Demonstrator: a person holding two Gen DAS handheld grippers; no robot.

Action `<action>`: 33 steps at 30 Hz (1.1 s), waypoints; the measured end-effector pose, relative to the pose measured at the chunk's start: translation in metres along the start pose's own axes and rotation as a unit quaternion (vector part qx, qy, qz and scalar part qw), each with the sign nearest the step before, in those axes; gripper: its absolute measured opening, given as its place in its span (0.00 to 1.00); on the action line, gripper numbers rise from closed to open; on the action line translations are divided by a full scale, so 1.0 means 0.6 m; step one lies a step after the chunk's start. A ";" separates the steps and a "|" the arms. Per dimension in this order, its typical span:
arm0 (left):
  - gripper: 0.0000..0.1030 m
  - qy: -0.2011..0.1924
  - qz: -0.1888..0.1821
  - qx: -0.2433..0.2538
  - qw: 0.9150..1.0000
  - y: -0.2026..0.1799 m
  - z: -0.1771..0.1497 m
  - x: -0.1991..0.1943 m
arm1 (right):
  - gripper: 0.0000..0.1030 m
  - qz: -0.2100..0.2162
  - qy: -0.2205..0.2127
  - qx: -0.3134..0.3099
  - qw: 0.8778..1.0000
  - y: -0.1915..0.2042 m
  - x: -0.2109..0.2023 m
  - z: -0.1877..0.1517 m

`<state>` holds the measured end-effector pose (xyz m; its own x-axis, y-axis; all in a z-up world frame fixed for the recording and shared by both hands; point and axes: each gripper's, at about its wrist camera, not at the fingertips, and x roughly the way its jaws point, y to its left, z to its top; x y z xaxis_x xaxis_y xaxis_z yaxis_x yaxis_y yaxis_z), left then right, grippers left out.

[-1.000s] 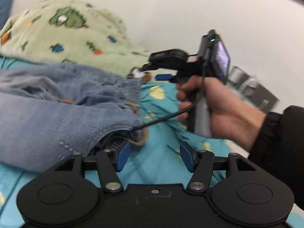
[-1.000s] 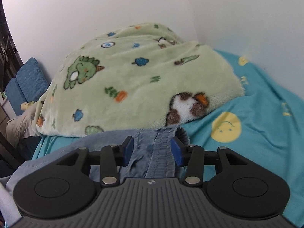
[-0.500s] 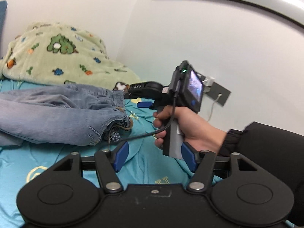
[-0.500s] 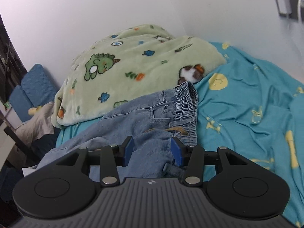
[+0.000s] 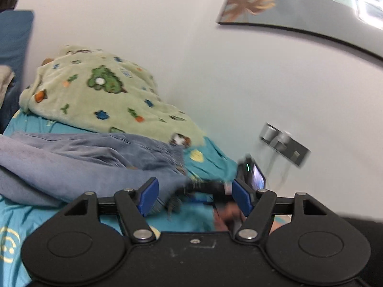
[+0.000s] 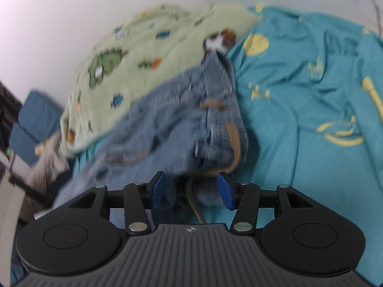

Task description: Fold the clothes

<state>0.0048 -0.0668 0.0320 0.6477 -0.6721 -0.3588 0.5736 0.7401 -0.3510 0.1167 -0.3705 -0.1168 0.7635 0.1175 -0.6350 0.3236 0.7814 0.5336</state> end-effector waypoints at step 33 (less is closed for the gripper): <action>0.63 -0.045 0.116 -0.145 0.982 0.218 -0.008 0.057 | 0.09 0.081 -0.053 -0.082 0.992 0.032 -0.051 0.048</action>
<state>0.0999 0.0069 -0.0303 0.7931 -0.4721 -0.3848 0.2477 0.8272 -0.5044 0.1155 -0.3768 -0.0713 0.8556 0.1903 -0.4814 0.1041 0.8478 0.5201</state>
